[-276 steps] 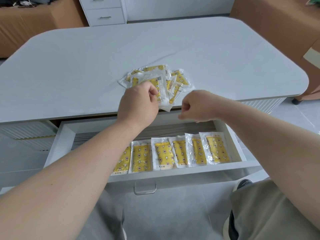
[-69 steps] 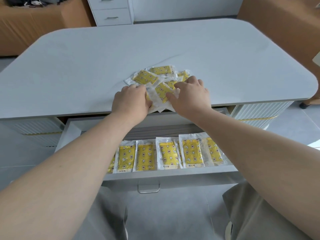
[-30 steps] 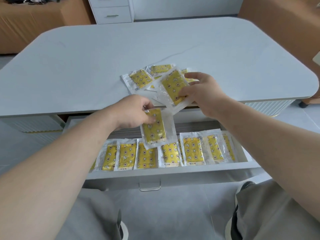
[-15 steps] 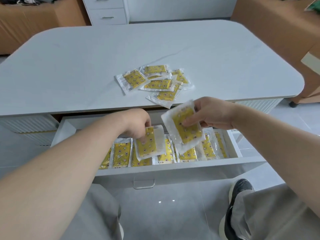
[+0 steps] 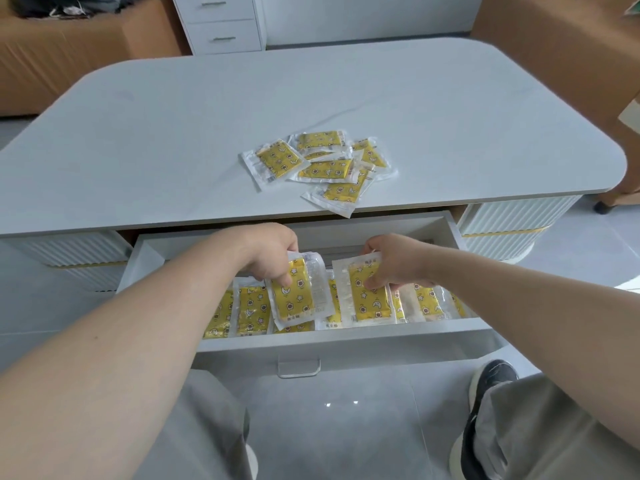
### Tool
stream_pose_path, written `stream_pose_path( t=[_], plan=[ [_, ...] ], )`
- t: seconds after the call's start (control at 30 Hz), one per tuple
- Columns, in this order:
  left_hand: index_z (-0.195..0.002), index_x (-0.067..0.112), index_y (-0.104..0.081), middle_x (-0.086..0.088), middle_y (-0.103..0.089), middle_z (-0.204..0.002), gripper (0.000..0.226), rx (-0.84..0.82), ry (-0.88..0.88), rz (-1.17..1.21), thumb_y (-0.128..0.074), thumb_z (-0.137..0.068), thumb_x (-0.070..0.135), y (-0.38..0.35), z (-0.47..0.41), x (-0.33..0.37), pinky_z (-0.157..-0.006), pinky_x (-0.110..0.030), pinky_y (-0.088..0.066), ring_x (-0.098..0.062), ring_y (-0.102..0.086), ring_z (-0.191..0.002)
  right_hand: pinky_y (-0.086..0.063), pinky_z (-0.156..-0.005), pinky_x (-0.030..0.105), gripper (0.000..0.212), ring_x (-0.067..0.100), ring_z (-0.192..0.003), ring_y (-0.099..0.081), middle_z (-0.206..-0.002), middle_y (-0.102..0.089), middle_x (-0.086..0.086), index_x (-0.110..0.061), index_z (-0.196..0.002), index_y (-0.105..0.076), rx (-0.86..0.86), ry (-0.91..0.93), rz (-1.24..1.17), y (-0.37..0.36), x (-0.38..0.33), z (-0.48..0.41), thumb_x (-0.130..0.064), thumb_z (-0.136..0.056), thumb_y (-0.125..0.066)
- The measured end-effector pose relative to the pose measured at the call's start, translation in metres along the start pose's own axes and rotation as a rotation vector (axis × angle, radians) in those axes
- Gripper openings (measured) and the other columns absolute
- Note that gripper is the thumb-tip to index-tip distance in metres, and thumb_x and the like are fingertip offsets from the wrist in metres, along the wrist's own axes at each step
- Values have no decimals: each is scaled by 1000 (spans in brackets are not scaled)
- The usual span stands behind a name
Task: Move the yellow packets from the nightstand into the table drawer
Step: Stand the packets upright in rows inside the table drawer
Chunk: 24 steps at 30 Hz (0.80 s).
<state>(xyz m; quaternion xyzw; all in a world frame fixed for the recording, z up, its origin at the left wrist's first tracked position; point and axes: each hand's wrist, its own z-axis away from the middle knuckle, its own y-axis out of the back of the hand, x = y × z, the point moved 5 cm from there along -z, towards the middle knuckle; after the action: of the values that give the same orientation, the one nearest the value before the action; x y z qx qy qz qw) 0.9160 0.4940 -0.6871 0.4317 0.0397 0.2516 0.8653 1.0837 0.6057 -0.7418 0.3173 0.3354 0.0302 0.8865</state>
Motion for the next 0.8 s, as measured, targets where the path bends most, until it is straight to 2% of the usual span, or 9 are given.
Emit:
stream_pose_path(
  t=[0.1, 0.17, 0.23, 0.3, 0.5, 0.6, 0.7, 0.8],
  plan=[
    [-114, 23, -56, 6, -63, -97, 31, -12, -33, 32, -75, -89, 21, -1, -2, -1, -61, -26, -44, -13, -63, -86, -49, -77, 29, 61, 18, -96, -60, -114, -62, 0, -17, -138, -54, 72, 87, 369, -7, -4, -6, -29, -84, -80],
    [-115, 24, -55, 7, -62, -97, 33, -23, -50, 38, -75, -89, 21, -3, -5, -2, -61, -26, -43, -11, -60, -86, -47, -93, 34, 69, 25, -120, -52, -136, -55, 5, -20, -146, -48, 83, 92, 498, -12, -3, -12, -40, -86, -76],
    [-116, 26, -54, 9, -61, -98, 36, -27, -69, 37, -76, -88, 21, -6, -10, -2, -63, -28, -44, -10, -59, -86, -41, -108, 44, 73, 31, -137, -37, -147, -42, 9, -27, -148, -45, 95, 82, 606, -14, -2, -17, -48, -85, -73],
    [-116, 27, -53, 10, -61, -99, 38, -38, -85, 35, -77, -87, 22, -8, -15, -3, -66, -29, -46, -10, -59, -86, -38, -108, 47, 72, 34, -138, -33, -146, -38, 11, -30, -147, -43, 102, 69, 680, -15, -4, -19, -52, -85, -72],
    [-115, 33, -51, 8, -62, -107, 42, -75, -131, 40, -80, -85, 25, -13, -32, -1, -79, -35, -54, -13, -62, -93, -37, -107, 47, 68, 33, -133, -36, -143, -38, 11, -29, -145, -41, 97, 102, 756, -14, -11, -18, -49, -86, -70],
    [-125, 33, -51, 6, -61, -118, 50, -108, -133, 13, -80, -85, 27, -16, -37, 1, -87, -39, -53, -17, -61, -101, -36, -107, 47, 65, 33, -134, -37, -145, -41, 10, -29, -146, -40, 97, 131, 748, -11, -15, -16, -44, -89, -67],
    [-139, 29, -46, 4, -56, -129, 62, -112, -134, -27, -79, -86, 28, -22, -43, 4, -87, -34, -48, -19, -56, -107, -36, -107, 47, 58, 31, -132, -38, -142, -45, 9, -29, -145, -42, 81, 137, 729, -8, -18, -13, -42, -92, -63],
    [-141, 27, -46, 2, -55, -129, 64, -90, -146, -20, -78, -86, 27, -26, -48, 7, -86, -33, -44, -19, -53, -105, -36, -106, 47, 49, 29, -129, -43, -137, -50, 6, -27, -141, -47, 72, 159, 737, -7, -18, -11, -35, -94, -60]
  ],
)
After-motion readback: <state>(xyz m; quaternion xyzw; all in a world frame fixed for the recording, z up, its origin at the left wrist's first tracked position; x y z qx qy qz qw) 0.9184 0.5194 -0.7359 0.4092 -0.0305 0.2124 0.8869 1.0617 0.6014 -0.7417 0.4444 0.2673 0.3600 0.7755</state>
